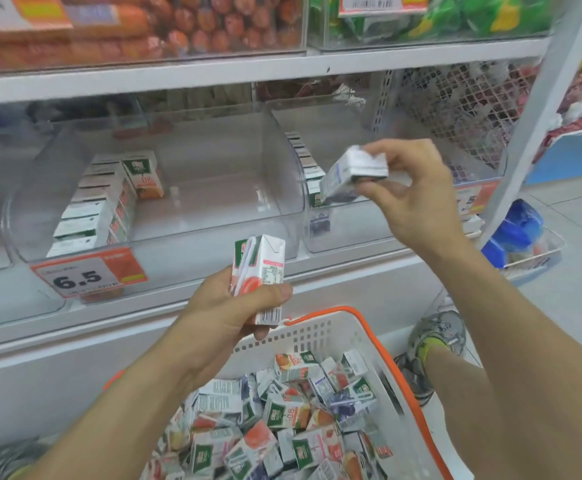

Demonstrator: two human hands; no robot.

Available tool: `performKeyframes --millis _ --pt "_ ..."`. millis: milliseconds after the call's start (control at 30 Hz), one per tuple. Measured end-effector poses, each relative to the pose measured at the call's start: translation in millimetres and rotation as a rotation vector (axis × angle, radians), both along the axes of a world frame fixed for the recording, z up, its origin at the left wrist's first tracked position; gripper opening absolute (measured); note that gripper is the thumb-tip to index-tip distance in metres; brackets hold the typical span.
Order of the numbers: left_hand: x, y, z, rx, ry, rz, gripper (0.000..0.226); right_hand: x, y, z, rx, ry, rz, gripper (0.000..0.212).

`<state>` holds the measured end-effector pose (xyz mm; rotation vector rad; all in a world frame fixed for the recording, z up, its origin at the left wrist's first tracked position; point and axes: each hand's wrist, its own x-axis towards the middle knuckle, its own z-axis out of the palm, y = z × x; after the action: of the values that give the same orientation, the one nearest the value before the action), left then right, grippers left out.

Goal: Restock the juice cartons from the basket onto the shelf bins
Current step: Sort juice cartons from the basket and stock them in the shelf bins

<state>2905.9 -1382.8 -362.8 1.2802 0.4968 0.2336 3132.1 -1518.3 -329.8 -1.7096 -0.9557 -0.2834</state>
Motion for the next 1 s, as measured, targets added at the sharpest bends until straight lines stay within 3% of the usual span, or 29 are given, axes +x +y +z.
performKeyframes --millis 367,533,633,700,733,800,833,900,1000 --pt "1 2 -1 0.037 0.054 0.037 0.031 -3 30 -14 -0.627 -0.103 -0.029 0.030" --pt "-1 1 -3 0.054 0.092 0.175 0.055 -8 26 -19 -0.616 -0.180 -0.079 0.042" --pt "-7 3 -2 0.205 0.145 0.189 0.067 -30 23 -20 -0.325 -0.210 -0.122 0.029" --pt "-11 5 2 0.230 0.139 0.140 0.064 -54 21 -19 -0.164 -0.076 0.014 0.017" --pt "-13 5 5 0.224 0.136 0.111 0.063 -67 20 -18 -0.138 0.089 0.155 0.018" --pt "-17 8 10 0.145 0.122 0.064 0.051 -89 17 -18 -0.123 0.452 0.485 0.029" --pt "-20 9 14 0.068 0.103 0.045 0.042 -95 15 -20 -0.152 0.543 0.600 0.039" --pt "-28 12 22 -0.066 0.073 0.033 0.034 -101 13 -22 -0.233 0.581 0.714 0.057" --pt "-42 21 31 -0.154 0.048 0.040 0.043 -105 14 -21 -0.236 0.556 0.762 0.062"
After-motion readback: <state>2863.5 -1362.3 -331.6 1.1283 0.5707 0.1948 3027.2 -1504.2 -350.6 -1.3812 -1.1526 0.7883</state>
